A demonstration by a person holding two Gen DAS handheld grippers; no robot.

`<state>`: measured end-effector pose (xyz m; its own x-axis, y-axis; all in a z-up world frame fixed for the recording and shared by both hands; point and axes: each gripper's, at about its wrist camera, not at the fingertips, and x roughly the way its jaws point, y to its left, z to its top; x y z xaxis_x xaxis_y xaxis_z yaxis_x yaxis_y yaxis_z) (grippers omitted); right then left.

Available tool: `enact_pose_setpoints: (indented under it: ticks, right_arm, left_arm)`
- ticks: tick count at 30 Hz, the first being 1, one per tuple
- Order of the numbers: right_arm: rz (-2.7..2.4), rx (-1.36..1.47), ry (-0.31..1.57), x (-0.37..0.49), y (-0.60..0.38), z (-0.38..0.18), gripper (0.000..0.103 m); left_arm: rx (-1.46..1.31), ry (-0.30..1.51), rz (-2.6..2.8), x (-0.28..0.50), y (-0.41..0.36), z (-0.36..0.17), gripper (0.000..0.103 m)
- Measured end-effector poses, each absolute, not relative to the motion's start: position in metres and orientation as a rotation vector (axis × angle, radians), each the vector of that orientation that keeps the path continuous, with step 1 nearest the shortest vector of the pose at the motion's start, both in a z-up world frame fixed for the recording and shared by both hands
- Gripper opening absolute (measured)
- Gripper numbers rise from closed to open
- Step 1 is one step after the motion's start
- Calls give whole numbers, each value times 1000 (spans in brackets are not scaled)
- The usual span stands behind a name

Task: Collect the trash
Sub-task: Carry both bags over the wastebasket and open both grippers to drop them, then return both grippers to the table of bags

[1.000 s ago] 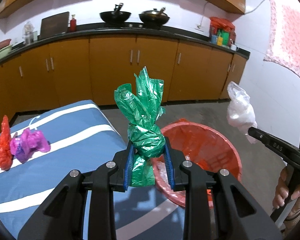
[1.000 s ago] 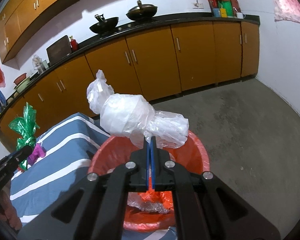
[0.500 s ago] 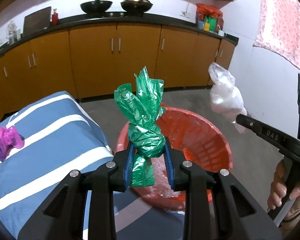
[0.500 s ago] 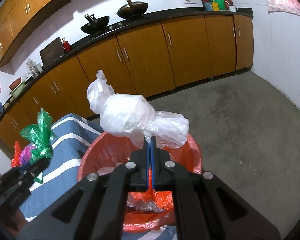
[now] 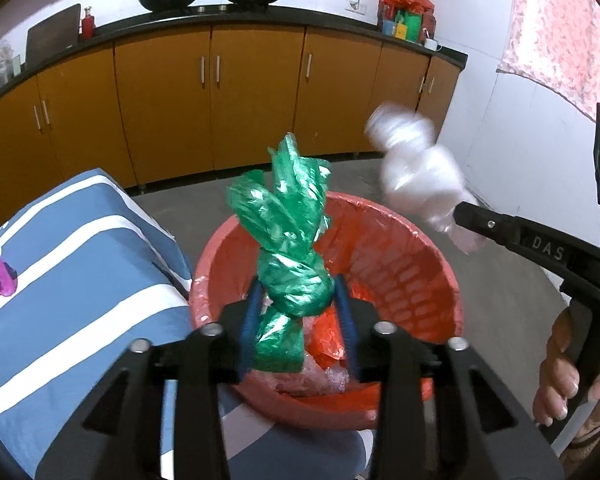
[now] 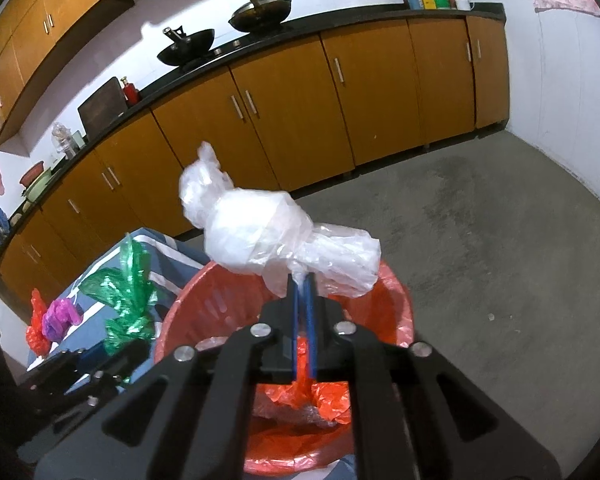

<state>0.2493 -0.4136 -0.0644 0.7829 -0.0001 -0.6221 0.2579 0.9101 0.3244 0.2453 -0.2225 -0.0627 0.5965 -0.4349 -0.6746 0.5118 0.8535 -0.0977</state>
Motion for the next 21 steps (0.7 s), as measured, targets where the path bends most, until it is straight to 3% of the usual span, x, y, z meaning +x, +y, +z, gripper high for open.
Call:
enact_pose_setpoints:
  ticks: [1, 3, 13, 21]
  right_arm:
    - [-140, 413, 664, 249, -413, -65, 17]
    - [-143, 411, 664, 248, -414, -68, 25]
    - [-178, 382, 658, 246, -411, -66, 28]
    - [-72, 248, 656, 270, -343, -52, 37]
  left_arm:
    - [108, 751, -546, 246, -220, -64, 52]
    - [103, 754, -541, 247, -217, -65, 53]
    - [56, 761, -426, 254, -163, -74, 54]
    - [70, 705, -235, 254, -77, -73, 59]
